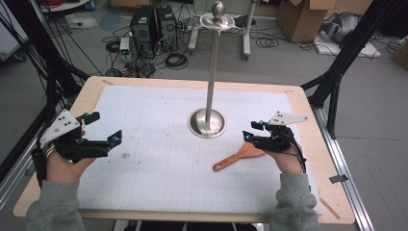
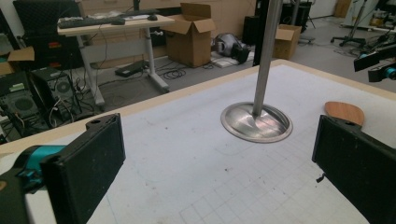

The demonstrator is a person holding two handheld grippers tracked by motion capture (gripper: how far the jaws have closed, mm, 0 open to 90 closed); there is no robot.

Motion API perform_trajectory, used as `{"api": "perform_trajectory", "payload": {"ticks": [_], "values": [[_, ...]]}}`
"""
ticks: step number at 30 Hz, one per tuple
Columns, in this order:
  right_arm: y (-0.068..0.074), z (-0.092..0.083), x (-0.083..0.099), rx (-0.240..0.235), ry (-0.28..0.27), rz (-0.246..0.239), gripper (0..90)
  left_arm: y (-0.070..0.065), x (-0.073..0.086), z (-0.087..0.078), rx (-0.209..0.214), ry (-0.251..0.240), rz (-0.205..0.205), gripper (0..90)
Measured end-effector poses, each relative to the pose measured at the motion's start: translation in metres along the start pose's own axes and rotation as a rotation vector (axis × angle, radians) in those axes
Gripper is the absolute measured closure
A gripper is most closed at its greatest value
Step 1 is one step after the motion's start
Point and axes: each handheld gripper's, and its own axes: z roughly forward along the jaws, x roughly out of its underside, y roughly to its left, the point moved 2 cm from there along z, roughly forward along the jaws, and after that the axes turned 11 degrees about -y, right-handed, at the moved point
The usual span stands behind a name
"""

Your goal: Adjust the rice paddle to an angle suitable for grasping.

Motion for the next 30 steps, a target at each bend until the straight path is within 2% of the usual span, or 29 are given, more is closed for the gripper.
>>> {"api": "perform_trajectory", "payload": {"ticks": [5, 6, 7, 8, 9, 10, 11, 14, 20, 23, 30], "values": [[0.002, 0.008, 0.003, -0.031, 0.035, 0.003, 63.3, 0.0, 0.002, -0.001, -0.005, 0.012, 0.001, 3.0], [0.002, 0.008, 0.003, -0.031, 0.035, 0.003, 63.3, 0.0, 0.002, -0.001, -0.005, 0.012, 0.001, 2.9], [0.002, 0.012, 0.005, -0.041, 0.044, 0.011, 71.8, -0.001, 0.003, -0.001, -0.005, 0.013, 0.0, 3.0], [0.002, 0.012, 0.005, -0.041, 0.044, 0.011, 71.8, -0.001, 0.003, -0.001, -0.005, 0.013, 0.0, 3.0], [0.002, 0.014, 0.006, -0.044, 0.053, 0.018, 81.5, 0.0, 0.003, -0.002, -0.005, 0.014, 0.002, 2.9], [0.002, 0.014, 0.006, -0.044, 0.053, 0.018, 81.5, 0.0, 0.003, -0.002, -0.005, 0.014, 0.002, 2.9], [0.002, 0.017, 0.008, -0.047, 0.069, 0.014, 89.1, 0.0, 0.003, -0.003, -0.006, 0.016, 0.001, 3.0], [0.001, 0.022, 0.012, -0.06, 0.091, 0.037, 89.4, -0.001, 0.004, -0.004, -0.002, 0.021, -0.002, 3.0], [-0.001, 0.033, 0.02, -0.072, 0.139, 0.03, 89.3, -0.002, 0.005, -0.004, 0.001, 0.031, 0.001, 3.0], [-0.002, 0.039, 0.025, -0.045, 0.161, 0.005, 89.3, -0.002, 0.005, -0.004, 0.001, 0.033, 0.002, 3.0], [-0.005, 0.048, 0.034, -0.032, 0.203, -0.011, 89.3, -0.002, 0.007, -0.004, 0.002, 0.039, 0.0, 3.0]]}}
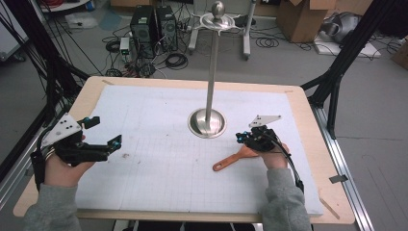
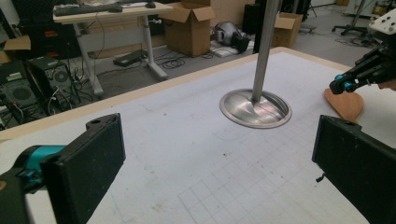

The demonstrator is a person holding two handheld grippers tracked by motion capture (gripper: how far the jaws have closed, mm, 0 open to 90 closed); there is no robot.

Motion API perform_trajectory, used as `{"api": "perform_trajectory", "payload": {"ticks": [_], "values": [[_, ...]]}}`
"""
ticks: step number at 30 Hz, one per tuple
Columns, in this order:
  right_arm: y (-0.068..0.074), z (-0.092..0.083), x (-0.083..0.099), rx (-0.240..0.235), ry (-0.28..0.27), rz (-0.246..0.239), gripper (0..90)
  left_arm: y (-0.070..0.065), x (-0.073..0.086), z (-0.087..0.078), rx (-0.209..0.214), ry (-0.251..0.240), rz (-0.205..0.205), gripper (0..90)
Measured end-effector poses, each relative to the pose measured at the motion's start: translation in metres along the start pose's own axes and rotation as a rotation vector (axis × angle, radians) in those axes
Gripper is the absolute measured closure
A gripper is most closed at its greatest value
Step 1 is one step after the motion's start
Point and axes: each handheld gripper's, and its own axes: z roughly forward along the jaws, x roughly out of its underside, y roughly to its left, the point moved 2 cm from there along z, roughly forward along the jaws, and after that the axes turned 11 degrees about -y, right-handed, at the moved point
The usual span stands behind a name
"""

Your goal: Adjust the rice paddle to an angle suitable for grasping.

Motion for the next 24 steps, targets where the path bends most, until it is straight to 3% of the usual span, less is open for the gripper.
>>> {"api": "perform_trajectory", "payload": {"ticks": [11, 16, 24], "values": [[-0.01, 0.014, 0.014, -0.004, 0.074, 0.049, 89.3, 0.0, 0.002, -0.002, -0.006, 0.009, -0.003, 3.0], [-0.01, 0.016, 0.016, 0.004, 0.073, 0.028, 89.2, 0.001, 0.002, -0.003, -0.016, 0.003, -0.002, 3.0], [-0.014, 0.022, 0.022, 0.012, 0.113, 0.053, 89.3, 0.002, 0.002, -0.004, -0.019, 0.004, 0.003, 3.0]]}}
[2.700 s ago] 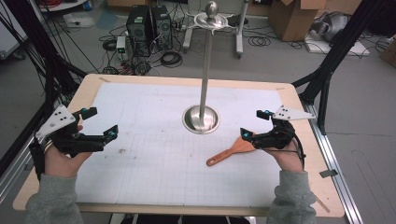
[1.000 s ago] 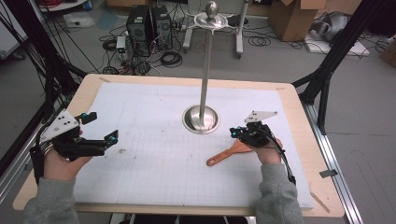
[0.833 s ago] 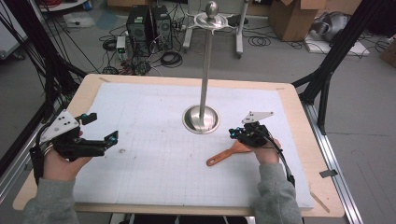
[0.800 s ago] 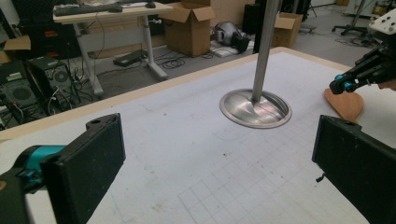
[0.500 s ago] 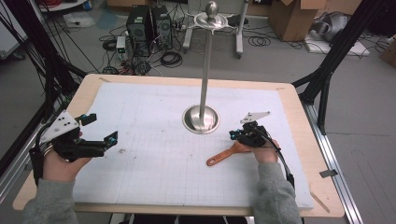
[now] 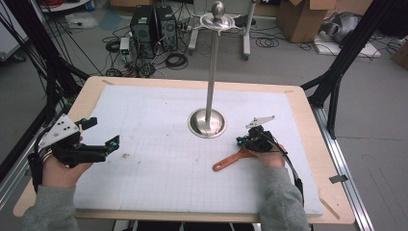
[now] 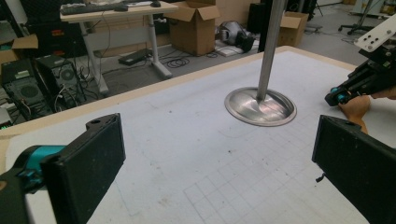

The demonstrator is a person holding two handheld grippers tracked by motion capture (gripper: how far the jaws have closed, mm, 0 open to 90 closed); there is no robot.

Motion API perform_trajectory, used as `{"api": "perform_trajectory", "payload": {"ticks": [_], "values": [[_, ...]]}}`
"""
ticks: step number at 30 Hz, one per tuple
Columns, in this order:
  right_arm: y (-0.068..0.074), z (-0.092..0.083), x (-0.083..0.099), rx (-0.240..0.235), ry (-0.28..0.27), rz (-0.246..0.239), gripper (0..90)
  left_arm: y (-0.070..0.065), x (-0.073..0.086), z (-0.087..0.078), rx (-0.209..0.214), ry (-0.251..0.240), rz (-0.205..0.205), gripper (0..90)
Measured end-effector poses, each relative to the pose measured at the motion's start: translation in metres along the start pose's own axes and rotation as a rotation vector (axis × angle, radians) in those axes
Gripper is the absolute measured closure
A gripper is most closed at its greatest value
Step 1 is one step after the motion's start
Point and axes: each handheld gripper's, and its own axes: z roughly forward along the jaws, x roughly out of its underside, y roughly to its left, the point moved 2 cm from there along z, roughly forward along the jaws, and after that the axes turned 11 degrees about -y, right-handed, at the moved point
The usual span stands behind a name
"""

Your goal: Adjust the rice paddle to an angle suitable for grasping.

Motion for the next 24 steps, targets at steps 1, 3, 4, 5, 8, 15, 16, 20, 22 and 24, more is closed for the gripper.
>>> {"api": "perform_trajectory", "payload": {"ticks": [1, 3, 4, 5, 8, 15, 16, 20, 22, 24], "values": [[-0.001, 0.0, 0.0, 0.002, 0.001, -0.002, 89.2, 0.0, 0.0, 0.0, 0.0, 0.001, 0.001, 3.0], [-0.001, 0.001, 0.001, 0.005, 0.008, 0.005, 89.2, 0.0, 0.001, 0.001, -0.002, 0.003, -0.002, 3.0], [-0.001, 0.002, 0.001, 0.005, 0.009, -0.001, 89.2, 0.0, 0.001, 0.001, -0.002, 0.003, -0.002, 3.0], [-0.002, 0.001, 0.002, 0.005, 0.008, 0.002, 89.2, 0.0, 0.001, 0.001, -0.005, 0.004, 0.0, 3.0], [-0.001, 0.001, 0.002, 0.009, 0.014, 0.001, 89.2, 0.001, 0.001, 0.001, -0.005, 0.005, 0.002, 3.0], [-0.001, -0.003, 0.004, 0.015, 0.032, 0.013, 89.2, 0.001, 0.0, 0.003, -0.003, 0.002, 0.001, 3.0], [-0.001, -0.004, 0.004, 0.015, 0.037, 0.016, 89.2, 0.001, 0.0, 0.003, -0.003, 0.002, 0.001, 3.0], [0.001, -0.006, 0.004, 0.016, 0.049, 0.015, 89.3, 0.0, 0.001, 0.008, 0.004, 0.009, 0.001, 3.0], [0.002, -0.008, 0.005, 0.012, 0.056, 0.012, 89.2, -0.001, 0.002, 0.012, 0.012, 0.015, 0.006, 3.0], [0.003, -0.01, 0.007, 0.009, 0.058, 0.016, 89.3, -0.002, 0.002, 0.013, 0.015, 0.015, 0.006, 3.0]]}}
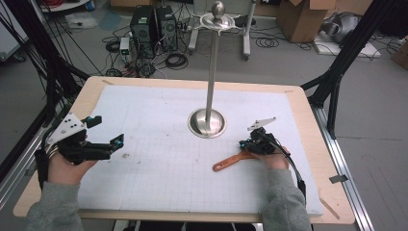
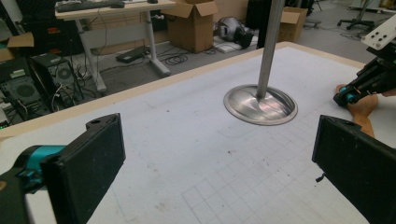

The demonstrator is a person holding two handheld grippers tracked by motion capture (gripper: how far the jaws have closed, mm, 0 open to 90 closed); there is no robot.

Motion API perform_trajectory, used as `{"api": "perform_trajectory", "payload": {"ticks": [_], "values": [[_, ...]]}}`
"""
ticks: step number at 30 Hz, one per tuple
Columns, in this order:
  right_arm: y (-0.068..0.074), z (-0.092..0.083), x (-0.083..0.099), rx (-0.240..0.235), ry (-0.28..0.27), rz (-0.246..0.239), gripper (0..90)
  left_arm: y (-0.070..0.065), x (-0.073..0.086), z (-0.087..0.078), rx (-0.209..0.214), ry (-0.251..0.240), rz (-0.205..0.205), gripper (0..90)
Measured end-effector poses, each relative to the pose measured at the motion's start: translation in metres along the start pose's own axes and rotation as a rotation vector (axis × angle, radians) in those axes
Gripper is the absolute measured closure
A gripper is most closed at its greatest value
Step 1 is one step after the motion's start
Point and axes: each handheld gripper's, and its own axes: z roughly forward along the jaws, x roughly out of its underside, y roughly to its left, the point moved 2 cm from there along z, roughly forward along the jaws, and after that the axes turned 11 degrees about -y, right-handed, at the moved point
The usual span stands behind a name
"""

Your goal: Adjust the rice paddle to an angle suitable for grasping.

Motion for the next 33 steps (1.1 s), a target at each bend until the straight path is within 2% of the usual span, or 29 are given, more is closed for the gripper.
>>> {"api": "perform_trajectory", "payload": {"ticks": [4, 5, 16, 33], "values": [[0.0, -0.003, 0.007, -0.006, -0.043, 0.0, 89.2, -0.001, -0.001, 0.004, 0.008, -0.002, -0.001, 3.0], [-0.001, -0.006, 0.008, -0.012, -0.031, 0.021, 89.3, -0.001, -0.001, 0.006, 0.014, -0.003, -0.001, 3.0], [0.003, -0.018, 0.015, -0.035, 0.003, 0.028, 89.3, -0.004, -0.003, 0.019, 0.046, -0.001, -0.003, 3.0], [0.02, -0.037, 0.027, -0.088, 0.067, 0.026, 89.3, -0.009, -0.003, 0.041, 0.092, 0.006, 0.002, 3.0]]}}
